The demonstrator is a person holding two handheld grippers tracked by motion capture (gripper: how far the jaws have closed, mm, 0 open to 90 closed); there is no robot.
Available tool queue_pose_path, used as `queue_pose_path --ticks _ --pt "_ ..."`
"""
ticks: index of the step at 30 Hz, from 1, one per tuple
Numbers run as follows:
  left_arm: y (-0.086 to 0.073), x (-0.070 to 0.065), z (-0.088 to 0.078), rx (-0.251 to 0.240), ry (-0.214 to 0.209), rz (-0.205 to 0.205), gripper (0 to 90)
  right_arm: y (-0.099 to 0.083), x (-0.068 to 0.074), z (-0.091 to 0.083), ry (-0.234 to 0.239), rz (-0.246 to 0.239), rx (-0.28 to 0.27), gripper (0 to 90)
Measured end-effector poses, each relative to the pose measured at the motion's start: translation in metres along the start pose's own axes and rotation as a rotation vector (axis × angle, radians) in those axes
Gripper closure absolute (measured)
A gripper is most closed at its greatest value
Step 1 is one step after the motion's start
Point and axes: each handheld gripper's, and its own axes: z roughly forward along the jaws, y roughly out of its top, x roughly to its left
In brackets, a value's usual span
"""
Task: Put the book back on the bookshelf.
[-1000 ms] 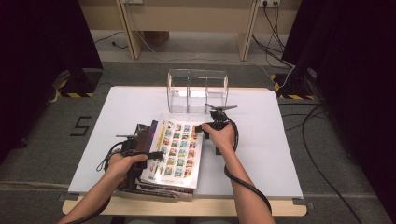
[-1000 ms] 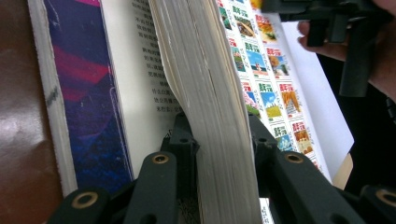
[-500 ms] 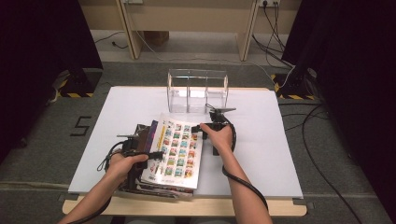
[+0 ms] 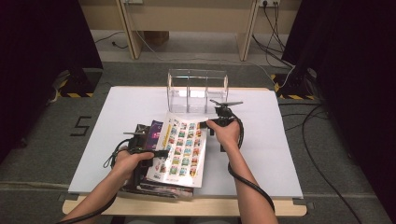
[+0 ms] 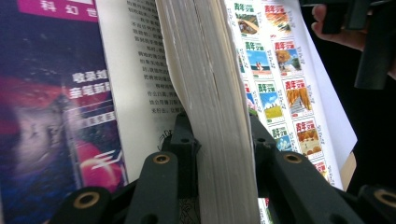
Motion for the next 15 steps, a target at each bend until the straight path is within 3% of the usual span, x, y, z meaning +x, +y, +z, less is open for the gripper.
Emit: queue_pose_path --ticks 1,6,13,15 --pt "0.0002 -0.0008 0.0004 0.006 0.004 0.004 70.6 -0.0006 -0.0020 -0.0031 0.023 0.007 -0.013 59.1" --pt "0.0015 -0.0015 0.0003 0.030 0.020 0.007 69.4 -0.0025 0.0009 0.0010 0.034 -0.001 -0.044 60.6" --pt "0.0007 -0.0001 0.0008 0.025 0.010 -0.008 69.2 -0.0014 0.0038 0.0062 0.075 0.000 -0.026 62.5" --pt "0.0002 0.0006 0.0009 0.022 0.005 -0.012 69.1 -0.0017 0.0040 0.0047 0.098 0.026 -0.051 64.7"
